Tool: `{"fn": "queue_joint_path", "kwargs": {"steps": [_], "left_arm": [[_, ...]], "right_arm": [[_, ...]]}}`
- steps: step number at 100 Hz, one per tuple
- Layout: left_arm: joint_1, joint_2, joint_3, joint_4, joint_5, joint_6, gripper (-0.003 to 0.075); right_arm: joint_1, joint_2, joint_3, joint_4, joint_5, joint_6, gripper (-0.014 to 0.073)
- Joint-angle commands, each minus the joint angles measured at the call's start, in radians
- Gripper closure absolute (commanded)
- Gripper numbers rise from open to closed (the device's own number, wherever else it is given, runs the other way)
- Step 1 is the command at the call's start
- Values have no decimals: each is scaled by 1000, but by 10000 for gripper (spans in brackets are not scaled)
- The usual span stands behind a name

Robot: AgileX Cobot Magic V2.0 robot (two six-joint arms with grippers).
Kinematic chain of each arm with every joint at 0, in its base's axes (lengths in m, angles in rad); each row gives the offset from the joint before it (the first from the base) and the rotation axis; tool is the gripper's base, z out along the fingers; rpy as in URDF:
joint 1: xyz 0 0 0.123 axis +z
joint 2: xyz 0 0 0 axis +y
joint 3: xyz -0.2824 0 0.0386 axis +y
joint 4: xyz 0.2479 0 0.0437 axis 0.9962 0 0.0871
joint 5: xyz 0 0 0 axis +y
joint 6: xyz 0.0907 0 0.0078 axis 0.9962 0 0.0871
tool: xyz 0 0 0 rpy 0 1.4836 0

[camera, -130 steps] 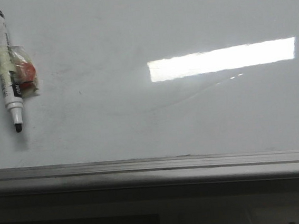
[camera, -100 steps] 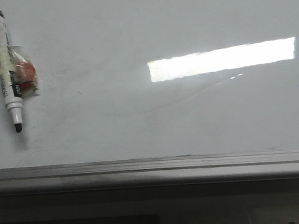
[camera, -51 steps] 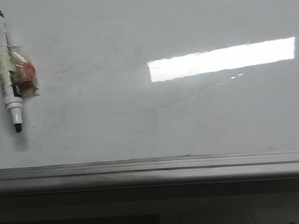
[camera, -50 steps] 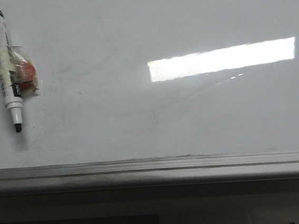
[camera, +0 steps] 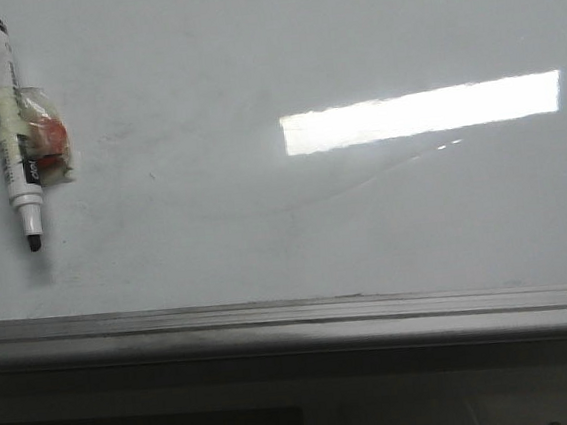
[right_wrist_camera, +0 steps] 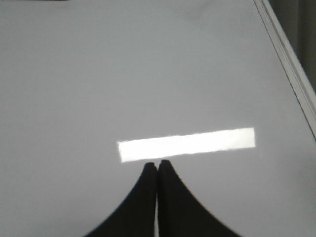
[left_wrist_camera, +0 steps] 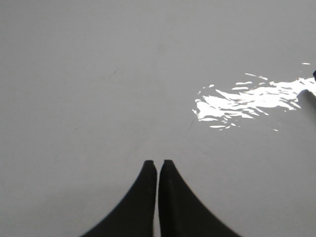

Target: Write number 2 on whiteboard

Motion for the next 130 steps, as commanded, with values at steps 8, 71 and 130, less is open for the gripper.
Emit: {"fn": "queue_joint_path", "kwargs": {"steps": [8, 71, 130], "left_arm": [[0, -28, 28, -105, -130, -17, 740], [-2, 204, -336, -306, 176, -15, 652], [-262, 313, -244, -343, -61, -15, 289]], "right_arm": [[-6, -23, 3, 2, -12, 34, 645], [-6, 183, -398, 185, 659, 64, 644], [26, 183, -398, 185, 695, -47, 644]]}}
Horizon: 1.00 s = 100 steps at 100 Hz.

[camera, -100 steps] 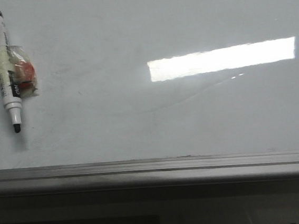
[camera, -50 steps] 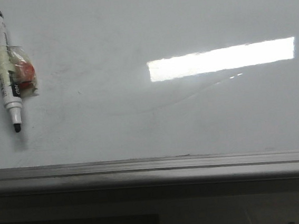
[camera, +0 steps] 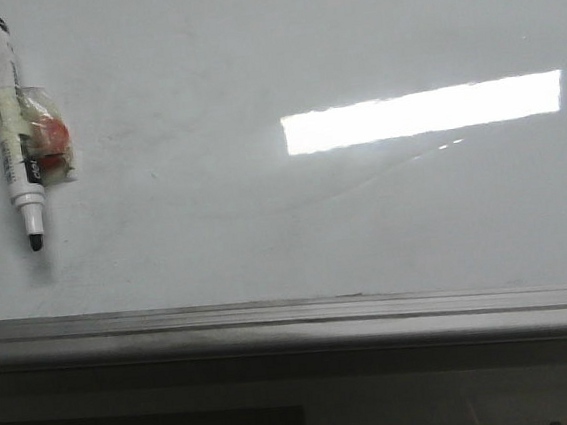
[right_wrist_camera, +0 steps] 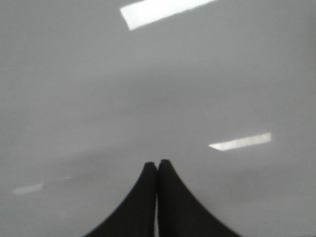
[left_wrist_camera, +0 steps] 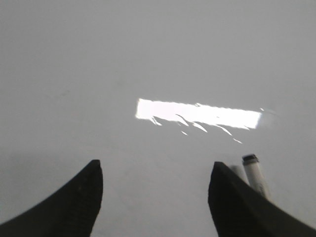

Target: Write number 2 on whiteboard

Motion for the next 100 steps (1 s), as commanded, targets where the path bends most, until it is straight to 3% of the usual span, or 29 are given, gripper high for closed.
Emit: {"fn": "queue_joint_path", "kwargs": {"steps": [1, 19, 31, 50, 100], "left_arm": [[-102, 61, -27, -3, -66, -7, 287], [-400, 206, -27, -2, -112, -7, 260], [-503, 318, -27, -123, -156, -7, 260], [-518, 479, -31, -159, -245, -7, 260], [-518, 691, -137, -194, -249, -7, 262]], "right_arm": [[2, 20, -37, -2, -62, -61, 644], [2, 20, -37, -2, -84, -86, 644], [2, 20, -37, -1, -92, -86, 644], [2, 20, -37, 8, -100, -86, 644], [2, 20, -37, 37, -103, -86, 644]]}}
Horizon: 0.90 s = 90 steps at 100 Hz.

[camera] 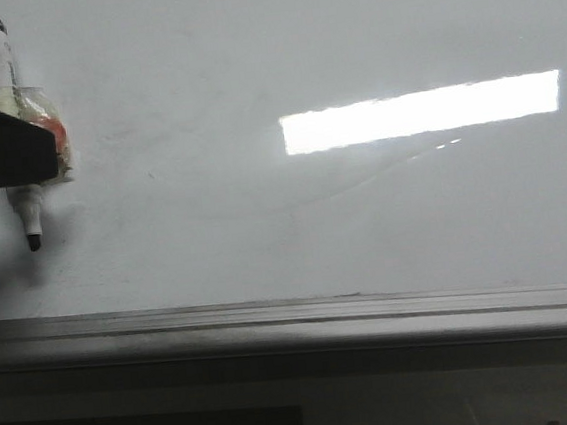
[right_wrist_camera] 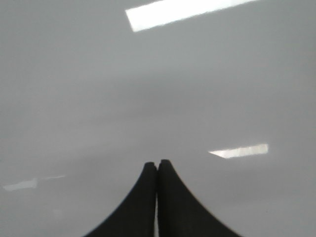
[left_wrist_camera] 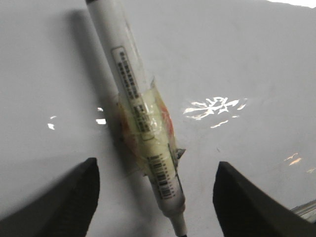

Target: Write number 2 on whiteboard

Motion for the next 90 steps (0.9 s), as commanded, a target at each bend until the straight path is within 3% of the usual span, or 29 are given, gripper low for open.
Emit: {"fn": "queue_joint_path", "kwargs": {"steps": [1, 11, 26, 43, 54, 74, 90], "left_arm": [[-10, 19, -35, -15, -71, -6, 264], [-10, 38, -35, -23, -71, -6, 355], [-10, 51, -35, -18, -32, -6, 742], [-10, 51, -35, -17, -11, -6, 739], [-10, 35, -35, 20, -15, -6, 739], [-10, -44, -35, 215, -15, -6, 739], [-10, -100, -35, 483, -20, -6, 739]], "right_arm": [[2, 20, -37, 7, -85, -12, 644], [2, 20, -37, 9, -85, -12, 644], [2, 20, -37, 9, -85, -12, 645], [16, 20, -37, 9, -71, -12, 644], [84, 20, -41, 19, -69, -28, 644], [392, 30, -78, 44, -136, -138, 636], [594, 115, -130, 44, -175, -218, 532]]}}
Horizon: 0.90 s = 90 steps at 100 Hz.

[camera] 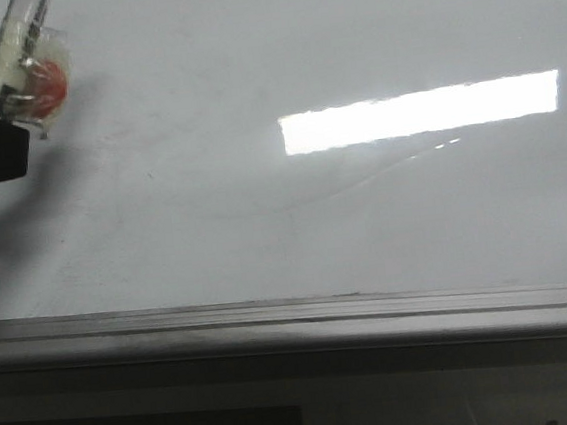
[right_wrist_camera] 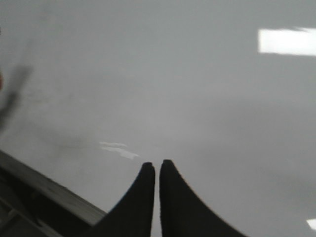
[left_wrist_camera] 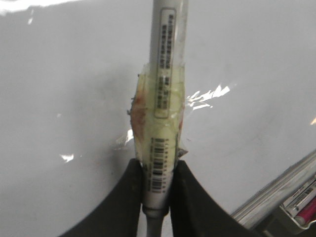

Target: Write number 2 on whiteboard

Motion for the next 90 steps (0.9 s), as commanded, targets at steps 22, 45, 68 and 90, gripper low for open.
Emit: {"fn": "queue_joint_path", "kwargs": {"steps": [22, 45, 68, 90], "left_arm": [[-34, -13, -28, 480, -113, -6, 739], [-94, 82, -28, 564, -197, -6, 739], [-94, 164, -28, 568, -294, -6, 739], [-94, 169, -28, 628, -311, -6, 739]], "right_arm": [[239, 301, -119, 8, -114, -62, 379], [380, 532, -231, 8, -164, -91, 267], [522, 690, -299, 2, -267, -96, 267], [545, 783, -313, 2, -370, -96, 267]]}}
